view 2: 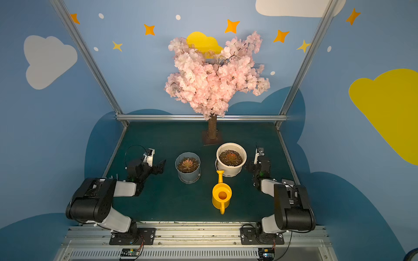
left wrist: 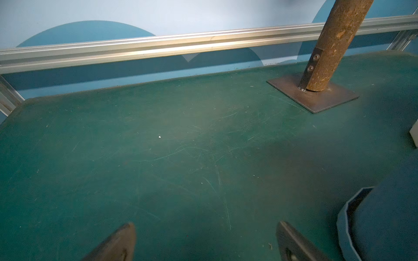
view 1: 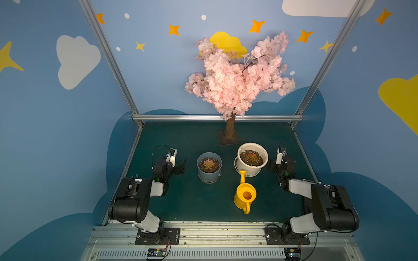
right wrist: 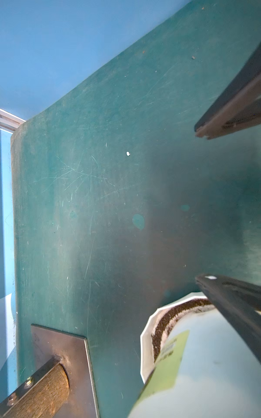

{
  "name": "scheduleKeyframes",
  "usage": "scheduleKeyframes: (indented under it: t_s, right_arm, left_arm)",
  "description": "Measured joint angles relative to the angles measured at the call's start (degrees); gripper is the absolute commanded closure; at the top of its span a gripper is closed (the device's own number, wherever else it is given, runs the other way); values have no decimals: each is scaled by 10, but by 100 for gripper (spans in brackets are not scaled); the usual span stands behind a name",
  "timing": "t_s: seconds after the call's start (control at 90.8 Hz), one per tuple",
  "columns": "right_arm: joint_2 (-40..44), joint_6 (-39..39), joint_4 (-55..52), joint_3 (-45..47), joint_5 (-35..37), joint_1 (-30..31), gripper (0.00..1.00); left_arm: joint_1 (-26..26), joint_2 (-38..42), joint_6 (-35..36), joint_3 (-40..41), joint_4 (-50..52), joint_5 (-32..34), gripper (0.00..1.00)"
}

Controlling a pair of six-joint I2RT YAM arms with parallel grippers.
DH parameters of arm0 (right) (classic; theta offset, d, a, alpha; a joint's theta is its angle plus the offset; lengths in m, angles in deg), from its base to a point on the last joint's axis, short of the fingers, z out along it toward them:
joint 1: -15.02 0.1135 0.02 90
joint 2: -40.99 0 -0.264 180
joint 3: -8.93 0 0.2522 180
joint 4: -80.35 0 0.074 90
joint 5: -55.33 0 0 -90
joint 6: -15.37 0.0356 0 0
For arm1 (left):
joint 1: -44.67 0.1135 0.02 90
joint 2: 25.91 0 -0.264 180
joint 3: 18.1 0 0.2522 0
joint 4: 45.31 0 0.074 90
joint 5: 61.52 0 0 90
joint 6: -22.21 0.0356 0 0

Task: Water the succulent around the soil edge
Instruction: Pick up the watering can from the center of the board.

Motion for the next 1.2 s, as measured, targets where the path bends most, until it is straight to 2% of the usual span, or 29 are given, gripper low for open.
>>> scheduleKeyframes:
  t_s: [0.639,0.826,1.002,1.079,1.2]
  right_arm:
    - [0,0,0,0,0,0,2]
    - [18,6,-24,-8,30,-1,2]
    - [95,26,-75,-13,66,-3,2]
    - [138,47,-136,-29,82,-4,2]
    - [217,96,-261,-78,93,-4,2]
  left_arm:
    - [0,0,0,0,0,0,0]
    - [2,11,-6,6,-3,12,0]
    - [5,110,-20,33,15,51,0]
    - [5,180,-24,46,37,63,0]
    - [2,300,-25,33,138,62,0]
